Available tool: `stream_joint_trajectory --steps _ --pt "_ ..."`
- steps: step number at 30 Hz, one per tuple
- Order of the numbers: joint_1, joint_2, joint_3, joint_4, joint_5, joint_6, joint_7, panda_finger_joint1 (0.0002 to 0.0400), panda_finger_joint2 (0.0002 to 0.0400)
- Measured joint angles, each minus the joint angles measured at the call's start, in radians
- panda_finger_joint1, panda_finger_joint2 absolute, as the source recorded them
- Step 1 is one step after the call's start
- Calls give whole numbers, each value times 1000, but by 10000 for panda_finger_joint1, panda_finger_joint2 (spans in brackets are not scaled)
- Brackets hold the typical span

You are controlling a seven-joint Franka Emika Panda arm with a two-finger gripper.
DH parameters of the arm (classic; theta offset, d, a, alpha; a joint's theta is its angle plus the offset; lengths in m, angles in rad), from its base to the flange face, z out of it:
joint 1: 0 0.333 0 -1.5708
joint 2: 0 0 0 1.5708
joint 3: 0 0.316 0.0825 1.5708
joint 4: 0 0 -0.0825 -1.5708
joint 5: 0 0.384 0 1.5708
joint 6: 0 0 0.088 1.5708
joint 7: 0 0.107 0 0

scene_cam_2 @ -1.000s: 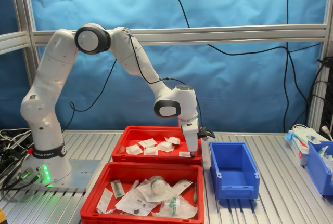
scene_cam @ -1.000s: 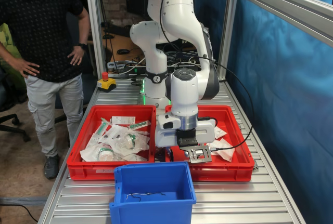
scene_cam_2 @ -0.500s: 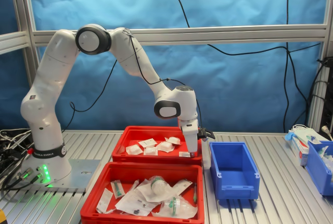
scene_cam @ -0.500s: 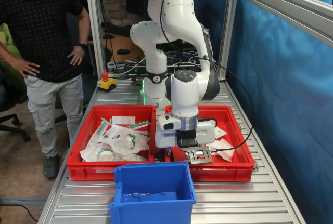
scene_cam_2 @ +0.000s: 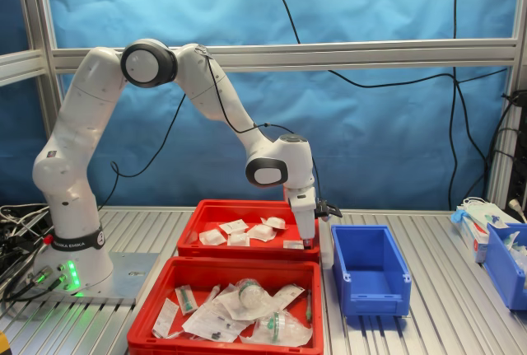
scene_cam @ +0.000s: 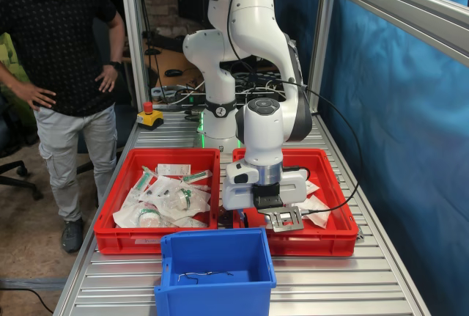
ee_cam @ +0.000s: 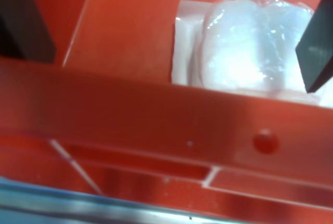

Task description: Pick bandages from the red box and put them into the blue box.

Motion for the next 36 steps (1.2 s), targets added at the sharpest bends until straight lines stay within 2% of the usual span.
stream_joint_trajectory --steps 36 --pt "0 0 36 2 0 0 0 400 400"
